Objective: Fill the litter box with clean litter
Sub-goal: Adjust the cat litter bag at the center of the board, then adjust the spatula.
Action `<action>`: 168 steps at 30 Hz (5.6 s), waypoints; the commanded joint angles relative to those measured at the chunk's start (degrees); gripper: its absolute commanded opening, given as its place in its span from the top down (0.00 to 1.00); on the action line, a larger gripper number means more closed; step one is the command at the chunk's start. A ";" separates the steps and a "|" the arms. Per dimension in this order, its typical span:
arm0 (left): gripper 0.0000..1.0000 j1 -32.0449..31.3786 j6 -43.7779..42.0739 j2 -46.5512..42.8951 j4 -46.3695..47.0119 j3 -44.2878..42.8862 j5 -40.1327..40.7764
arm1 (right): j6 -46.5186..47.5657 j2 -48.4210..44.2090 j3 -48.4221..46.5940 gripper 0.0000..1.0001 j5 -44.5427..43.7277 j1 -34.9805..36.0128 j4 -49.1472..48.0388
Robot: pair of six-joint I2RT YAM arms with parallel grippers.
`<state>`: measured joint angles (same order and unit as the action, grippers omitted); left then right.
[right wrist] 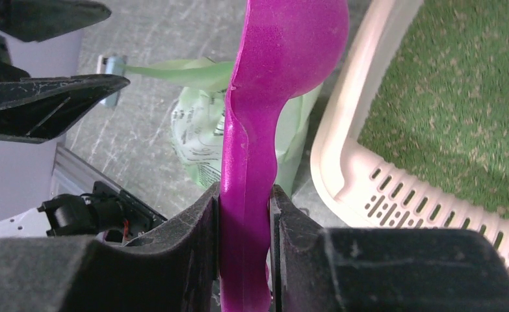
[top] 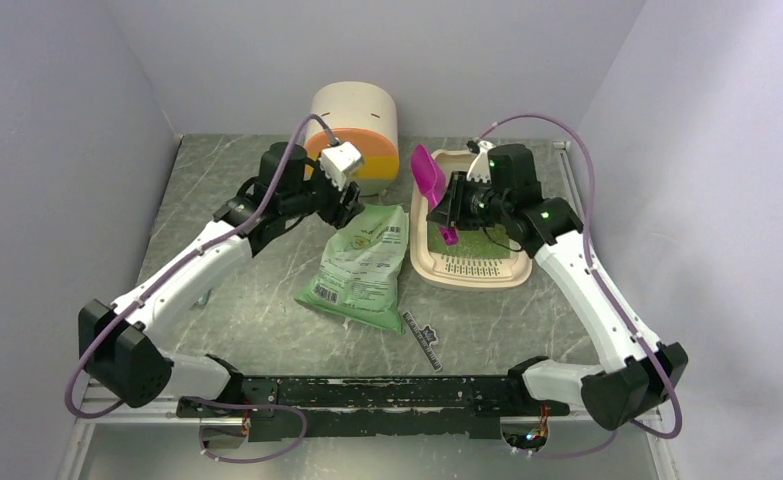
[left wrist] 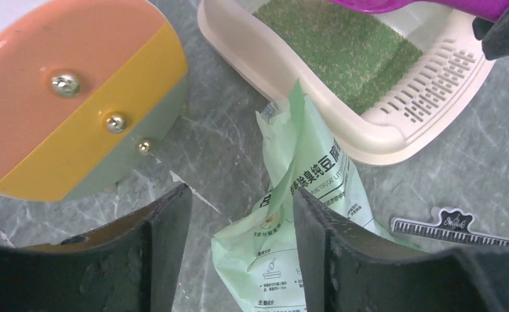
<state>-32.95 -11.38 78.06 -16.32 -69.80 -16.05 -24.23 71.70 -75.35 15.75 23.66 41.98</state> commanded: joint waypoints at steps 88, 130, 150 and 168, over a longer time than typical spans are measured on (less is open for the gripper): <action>0.95 7.91 62.11 -26.67 46.65 28.74 -16.01 | -34.57 -15.76 29.34 0.55 38.68 -1.99 -74.33; 0.95 6.67 58.70 -21.86 40.31 22.25 -19.00 | -29.43 -15.48 27.54 0.49 44.52 -8.02 -73.15; 0.95 6.67 61.16 -19.26 41.26 21.74 -20.85 | -29.08 -13.76 26.16 0.60 47.82 -7.97 -75.07; 0.03 6.67 37.73 -19.58 14.51 12.29 -9.68 | -10.47 -17.89 16.46 1.00 11.82 -8.24 -32.55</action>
<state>-26.06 40.62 59.05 10.85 -51.86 -30.96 -43.70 56.16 -53.15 49.17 15.55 -9.56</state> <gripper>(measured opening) 0.967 0.290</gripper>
